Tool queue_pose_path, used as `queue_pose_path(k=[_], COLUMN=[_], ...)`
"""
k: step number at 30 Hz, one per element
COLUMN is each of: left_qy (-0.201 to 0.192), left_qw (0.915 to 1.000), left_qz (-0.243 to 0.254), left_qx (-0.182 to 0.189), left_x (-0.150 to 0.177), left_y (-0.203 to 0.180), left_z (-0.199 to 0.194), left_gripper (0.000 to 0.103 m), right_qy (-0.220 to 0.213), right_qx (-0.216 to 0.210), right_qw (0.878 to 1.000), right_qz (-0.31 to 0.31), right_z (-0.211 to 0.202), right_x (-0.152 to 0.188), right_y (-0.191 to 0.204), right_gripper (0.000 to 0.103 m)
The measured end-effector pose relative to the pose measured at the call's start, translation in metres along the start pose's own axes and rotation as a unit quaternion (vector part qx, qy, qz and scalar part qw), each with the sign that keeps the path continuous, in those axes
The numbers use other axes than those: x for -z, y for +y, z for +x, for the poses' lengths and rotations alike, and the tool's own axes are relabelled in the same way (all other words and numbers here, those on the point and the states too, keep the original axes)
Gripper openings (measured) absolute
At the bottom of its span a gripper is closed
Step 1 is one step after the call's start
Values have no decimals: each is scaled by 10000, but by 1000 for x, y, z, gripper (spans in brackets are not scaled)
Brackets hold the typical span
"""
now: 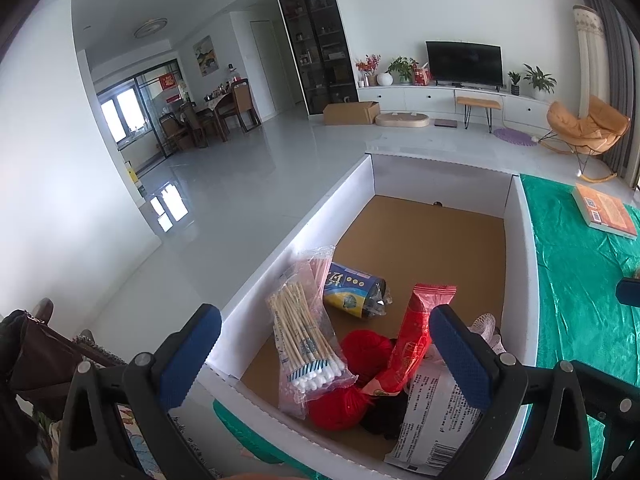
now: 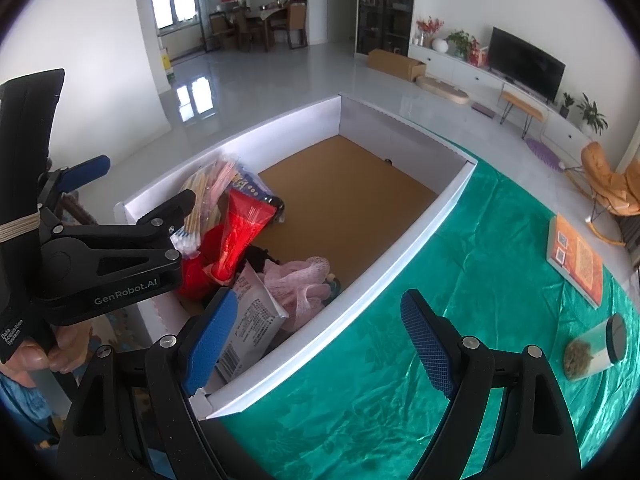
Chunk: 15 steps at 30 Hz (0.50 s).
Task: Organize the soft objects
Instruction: 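Drop the red snack bag and white packet into the white box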
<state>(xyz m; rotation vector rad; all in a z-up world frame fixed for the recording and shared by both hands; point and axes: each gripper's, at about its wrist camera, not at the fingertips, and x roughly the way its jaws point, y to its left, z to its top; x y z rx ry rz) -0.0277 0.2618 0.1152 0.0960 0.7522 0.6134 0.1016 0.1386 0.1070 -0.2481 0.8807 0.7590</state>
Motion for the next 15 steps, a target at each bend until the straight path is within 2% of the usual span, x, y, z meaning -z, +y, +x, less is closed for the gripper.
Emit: queue_pose_path(k=[7,10,13,15], left_qy=[-2,1,-184,-259], left_qw=[10000,9999,9995,9995], left_qz=[21,-72,-199,-100], left_qx=[3,127,132,161], left_x=[0,0,4,7], left_y=[0,3,4,-4], left_z=[-1,-3,-8,-11], left_gripper=[103,103,103,103], right_qy=[-1,-2,-12,-55], right_qx=[4,13,14,36], right_qw=[10000,10000,10000,10000], right_qz=[-36,-46,-2,60], right_z=[0,0,0,-3], right_x=[-1,-1,1,6], right_y=[2,2,1,-4], right_gripper=[86,86,86,86])
